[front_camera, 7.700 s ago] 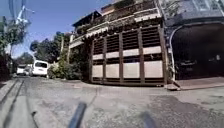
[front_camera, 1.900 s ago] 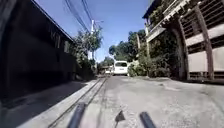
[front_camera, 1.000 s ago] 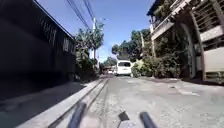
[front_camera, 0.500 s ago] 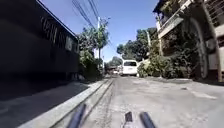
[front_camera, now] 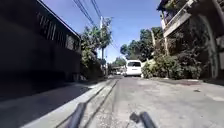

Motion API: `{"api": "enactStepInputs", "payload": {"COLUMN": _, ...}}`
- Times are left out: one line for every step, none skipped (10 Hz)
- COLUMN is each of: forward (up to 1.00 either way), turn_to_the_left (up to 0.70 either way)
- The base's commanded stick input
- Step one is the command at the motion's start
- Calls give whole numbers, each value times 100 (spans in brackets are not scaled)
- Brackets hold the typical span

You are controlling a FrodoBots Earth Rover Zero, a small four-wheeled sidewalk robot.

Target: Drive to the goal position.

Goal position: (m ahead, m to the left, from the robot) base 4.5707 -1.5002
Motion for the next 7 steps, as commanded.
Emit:
{"api": "enactStepInputs", "payload": {"forward": 70, "turn_to_the_left": 0}}
{"api": "enactStepInputs", "payload": {"forward": 70, "turn_to_the_left": 0}}
{"api": "enactStepInputs", "payload": {"forward": 70, "turn_to_the_left": 0}}
{"api": "enactStepInputs", "payload": {"forward": 70, "turn_to_the_left": 0}}
{"api": "enactStepInputs", "payload": {"forward": 70, "turn_to_the_left": 0}}
{"api": "enactStepInputs", "payload": {"forward": 70, "turn_to_the_left": 0}}
{"api": "enactStepInputs", "payload": {"forward": 70, "turn_to_the_left": 0}}
